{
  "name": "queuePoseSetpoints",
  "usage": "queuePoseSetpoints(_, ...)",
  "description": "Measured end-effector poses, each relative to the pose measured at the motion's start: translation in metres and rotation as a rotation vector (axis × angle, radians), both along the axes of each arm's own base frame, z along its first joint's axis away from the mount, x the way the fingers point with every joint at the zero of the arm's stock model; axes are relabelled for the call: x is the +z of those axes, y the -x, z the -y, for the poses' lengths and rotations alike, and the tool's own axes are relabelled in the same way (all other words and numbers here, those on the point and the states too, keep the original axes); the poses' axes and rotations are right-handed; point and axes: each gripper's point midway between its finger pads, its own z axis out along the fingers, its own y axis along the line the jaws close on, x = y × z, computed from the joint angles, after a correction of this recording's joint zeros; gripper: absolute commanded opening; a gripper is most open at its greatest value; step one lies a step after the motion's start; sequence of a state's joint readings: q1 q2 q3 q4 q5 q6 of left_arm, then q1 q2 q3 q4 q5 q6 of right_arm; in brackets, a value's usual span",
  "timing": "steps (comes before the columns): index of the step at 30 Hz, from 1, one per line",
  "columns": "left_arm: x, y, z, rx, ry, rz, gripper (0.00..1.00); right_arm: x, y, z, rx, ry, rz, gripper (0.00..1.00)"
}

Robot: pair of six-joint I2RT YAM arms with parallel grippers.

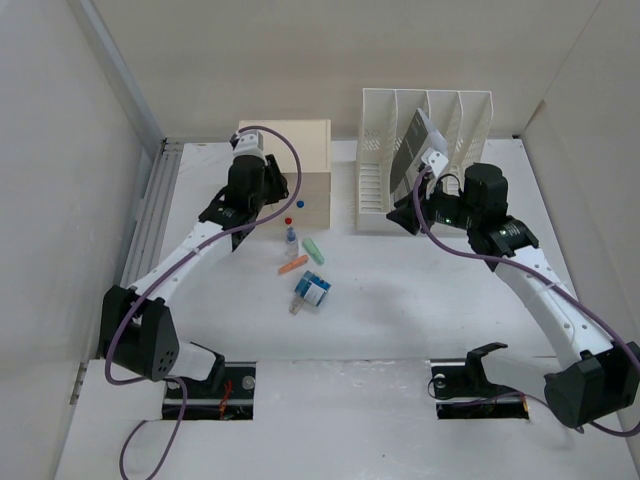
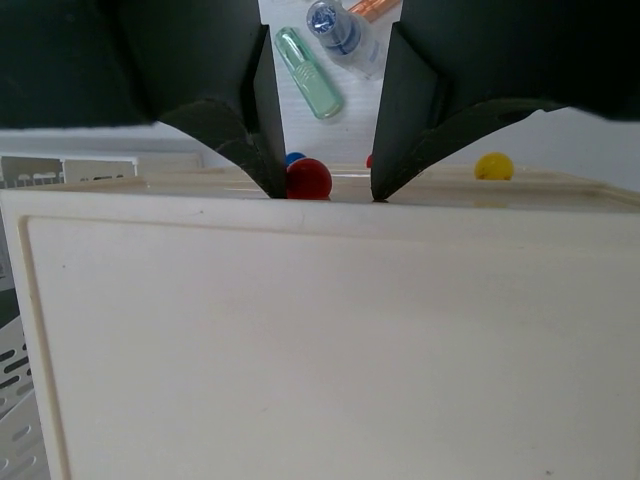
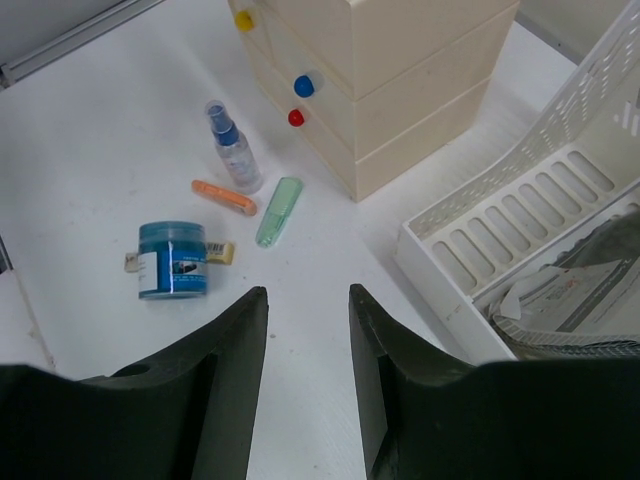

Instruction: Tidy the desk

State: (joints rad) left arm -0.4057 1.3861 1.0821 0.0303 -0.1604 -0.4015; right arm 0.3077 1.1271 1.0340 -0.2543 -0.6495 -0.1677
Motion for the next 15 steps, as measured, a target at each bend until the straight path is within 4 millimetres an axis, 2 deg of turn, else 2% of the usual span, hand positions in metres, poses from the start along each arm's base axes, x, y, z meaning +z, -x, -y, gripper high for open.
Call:
queuePoseSetpoints(10, -0.017, 0.007, 0.02, -0.039, -0.033, -0.038, 0.39, 0.0, 0.0, 0.0, -0.005, -0.003, -0.006, 0.44)
queuePoseSetpoints(15, -0.02, 0.006, 0.019, -0.028, -0.054, -0.044, 0.39, 0.0, 0.0, 0.0, -0.006, -0.003, -0.006, 0.45)
